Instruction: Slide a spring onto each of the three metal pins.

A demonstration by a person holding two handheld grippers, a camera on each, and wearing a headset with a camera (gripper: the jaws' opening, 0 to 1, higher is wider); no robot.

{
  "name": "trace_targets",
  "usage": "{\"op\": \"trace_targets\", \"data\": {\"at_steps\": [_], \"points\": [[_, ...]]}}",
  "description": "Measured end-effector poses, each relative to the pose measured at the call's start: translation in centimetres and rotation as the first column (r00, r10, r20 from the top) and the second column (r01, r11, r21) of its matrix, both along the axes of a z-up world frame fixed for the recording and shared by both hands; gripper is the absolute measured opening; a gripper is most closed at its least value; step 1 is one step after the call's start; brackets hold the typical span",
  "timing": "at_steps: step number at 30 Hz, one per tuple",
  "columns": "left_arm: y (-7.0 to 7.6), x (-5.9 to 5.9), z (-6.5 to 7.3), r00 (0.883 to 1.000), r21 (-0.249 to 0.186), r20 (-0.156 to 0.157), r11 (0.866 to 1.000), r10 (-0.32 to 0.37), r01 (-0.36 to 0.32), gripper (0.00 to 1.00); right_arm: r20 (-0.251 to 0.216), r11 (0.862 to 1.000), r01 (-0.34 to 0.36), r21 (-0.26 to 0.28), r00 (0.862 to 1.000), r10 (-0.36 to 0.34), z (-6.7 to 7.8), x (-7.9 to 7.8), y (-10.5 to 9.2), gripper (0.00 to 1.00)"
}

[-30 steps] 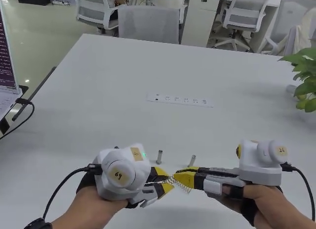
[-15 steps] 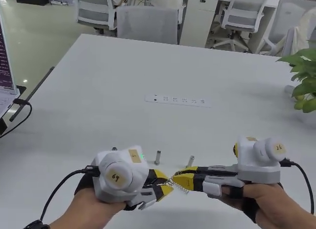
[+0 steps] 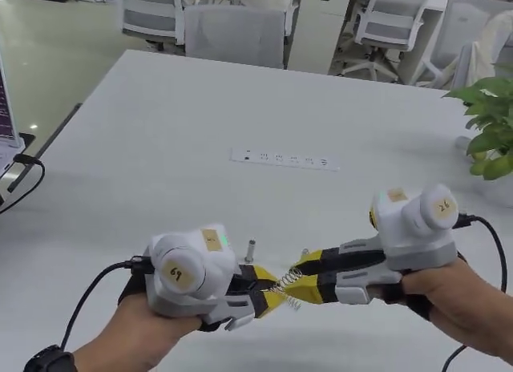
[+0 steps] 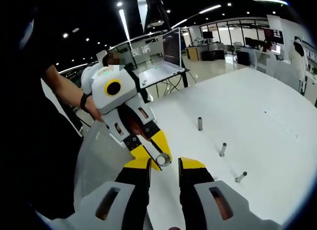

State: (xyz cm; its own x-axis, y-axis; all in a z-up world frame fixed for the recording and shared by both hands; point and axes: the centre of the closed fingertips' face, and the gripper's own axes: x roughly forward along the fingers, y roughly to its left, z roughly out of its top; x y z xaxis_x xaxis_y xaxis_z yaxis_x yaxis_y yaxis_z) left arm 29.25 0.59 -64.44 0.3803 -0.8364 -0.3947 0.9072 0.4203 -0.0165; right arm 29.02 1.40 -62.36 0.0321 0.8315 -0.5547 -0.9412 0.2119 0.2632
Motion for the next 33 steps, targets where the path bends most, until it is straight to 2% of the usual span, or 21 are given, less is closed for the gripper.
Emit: {"op": "trace_targets", "data": {"at_steps": [3,6,9,12,16,19,26,33], "points": [[-0.2,-0.1,0.2,1.000,-0.018,-0.005,1.000,-0.012,0.012,0.02,0.017,1.000,-0.021,-0.018,1.000,0.021,0.5,0.0,-0.1,0.20],[-0.5,-0.3,0.7,1.000,-0.034,-0.006,0.999,-0.029,0.028,0.02,0.048,0.997,-0.053,-0.063,0.997,0.056,0.6,-0.1,-0.3,0.20],[-0.7,-0.5,1.0,0.999,-0.037,-0.002,0.998,-0.045,0.045,0.02,0.050,0.994,-0.079,-0.074,0.995,0.083,0.9,-0.5,-0.4,0.20],[-1.0,-0.7,1.1,0.998,-0.043,-0.001,0.997,-0.062,0.062,0.02,0.062,0.985,-0.122,-0.125,0.990,0.130,0.6,-0.9,-0.7,0.20],[-1.4,-1.1,1.1,0.997,-0.047,-0.004,0.995,-0.083,0.083,0.02,0.063,0.976,-0.148,-0.159,0.985,0.160,0.3,-1.1,-1.1,0.19],[-1.7,-1.4,0.8,0.995,-0.044,-0.010,0.994,-0.099,0.099,0.02,0.060,0.963,-0.187,-0.194,0.978,0.201,0.1,-1.5,-1.4,0.19],[-2.3,-1.9,0.8,0.992,-0.051,-0.012,0.991,-0.127,0.126,0.02,0.058,0.939,-0.258,-0.230,0.959,0.277,0.2,-2.4,-1.2,0.16],[-2.6,-2.3,1.0,0.990,-0.057,-0.008,0.988,-0.144,0.143,0.02,0.057,0.906,-0.320,-0.278,0.936,0.348,0.0,-3.1,-1.1,0.13]]}}
